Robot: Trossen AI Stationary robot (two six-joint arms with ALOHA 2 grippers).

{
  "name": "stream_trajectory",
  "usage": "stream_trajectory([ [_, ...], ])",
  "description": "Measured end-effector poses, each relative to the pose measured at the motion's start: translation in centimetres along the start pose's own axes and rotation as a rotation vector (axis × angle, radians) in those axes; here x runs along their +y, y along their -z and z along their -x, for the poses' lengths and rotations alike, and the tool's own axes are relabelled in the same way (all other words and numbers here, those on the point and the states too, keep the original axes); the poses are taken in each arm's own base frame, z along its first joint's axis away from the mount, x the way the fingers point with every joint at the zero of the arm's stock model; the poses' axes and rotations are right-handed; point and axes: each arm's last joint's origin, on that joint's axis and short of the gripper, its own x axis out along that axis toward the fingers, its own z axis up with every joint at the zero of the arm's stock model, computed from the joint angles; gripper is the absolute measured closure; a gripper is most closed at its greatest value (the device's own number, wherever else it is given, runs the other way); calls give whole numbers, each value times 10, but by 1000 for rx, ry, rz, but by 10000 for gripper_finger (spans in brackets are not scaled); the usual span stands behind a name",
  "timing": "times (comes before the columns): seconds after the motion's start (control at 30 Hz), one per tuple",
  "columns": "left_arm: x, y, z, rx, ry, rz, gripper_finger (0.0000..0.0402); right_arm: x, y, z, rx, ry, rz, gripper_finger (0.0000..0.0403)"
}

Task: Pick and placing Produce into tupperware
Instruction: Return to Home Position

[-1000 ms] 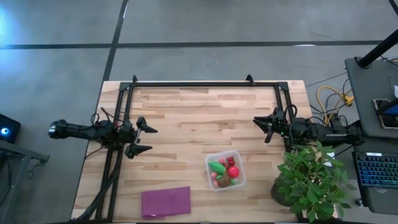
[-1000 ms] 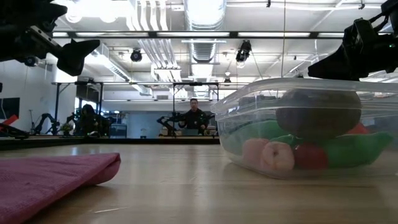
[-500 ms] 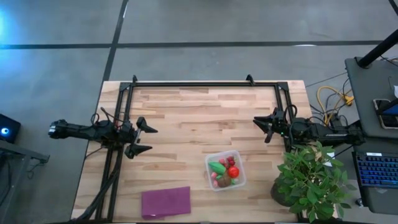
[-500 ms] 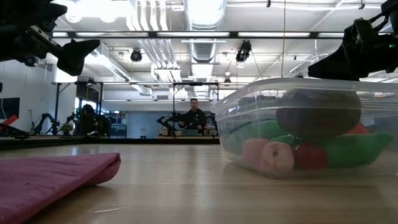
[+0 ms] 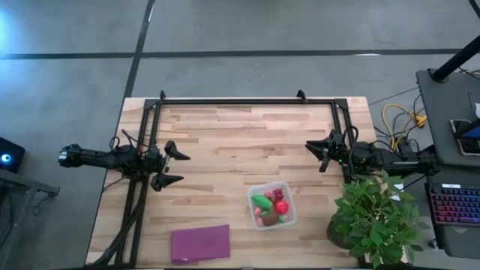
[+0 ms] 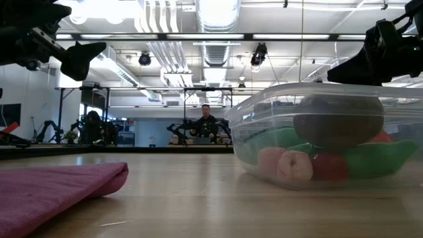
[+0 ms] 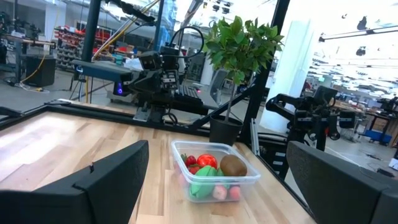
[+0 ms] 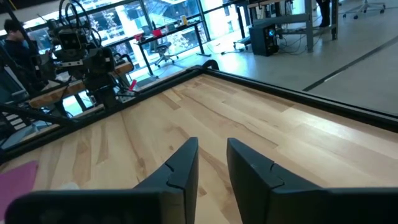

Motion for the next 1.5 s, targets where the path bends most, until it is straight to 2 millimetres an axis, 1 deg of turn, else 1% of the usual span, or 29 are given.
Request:
stream_trajectory([
  [0.23, 0, 0, 0, 0, 0, 0, 35, 0, 0, 0, 0, 0, 0, 319],
  [0.57, 0, 0, 0, -2, 1, 0, 35, 0, 0, 0, 0, 0, 0, 330],
  [0.93, 0, 0, 0, -2, 0, 0, 35, 0, 0, 0, 0, 0, 0, 319],
  [1.3, 0, 0, 0, -1, 0, 0, 35, 0, 0, 0, 0, 0, 0, 330],
  [1.5, 0, 0, 0, -2, 0, 0, 35, 0, 0, 0, 0, 0, 0, 323],
])
